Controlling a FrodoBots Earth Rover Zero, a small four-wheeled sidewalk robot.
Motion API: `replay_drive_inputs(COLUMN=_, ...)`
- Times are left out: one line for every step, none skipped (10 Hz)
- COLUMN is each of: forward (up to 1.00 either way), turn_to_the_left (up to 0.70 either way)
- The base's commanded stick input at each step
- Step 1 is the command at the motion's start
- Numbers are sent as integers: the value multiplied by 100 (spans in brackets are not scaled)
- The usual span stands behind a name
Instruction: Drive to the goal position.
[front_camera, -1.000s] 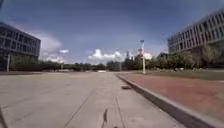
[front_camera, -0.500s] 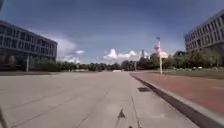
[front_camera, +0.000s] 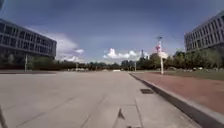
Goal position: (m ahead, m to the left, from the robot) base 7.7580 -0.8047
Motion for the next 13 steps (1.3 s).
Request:
replay_drive_inputs(forward=70, turn_to_the_left=0)
replay_drive_inputs(forward=70, turn_to_the_left=0)
replay_drive_inputs(forward=70, turn_to_the_left=0)
replay_drive_inputs(forward=70, turn_to_the_left=0)
replay_drive_inputs(forward=70, turn_to_the_left=0)
replay_drive_inputs(forward=70, turn_to_the_left=0)
replay_drive_inputs(forward=70, turn_to_the_left=0)
replay_drive_inputs(forward=70, turn_to_the_left=-10)
replay_drive_inputs(forward=70, turn_to_the_left=-20)
replay_drive_inputs(forward=70, turn_to_the_left=-30)
replay_drive_inputs(forward=70, turn_to_the_left=-11)
replay_drive_inputs(forward=70, turn_to_the_left=0)
replay_drive_inputs(forward=70, turn_to_the_left=0)
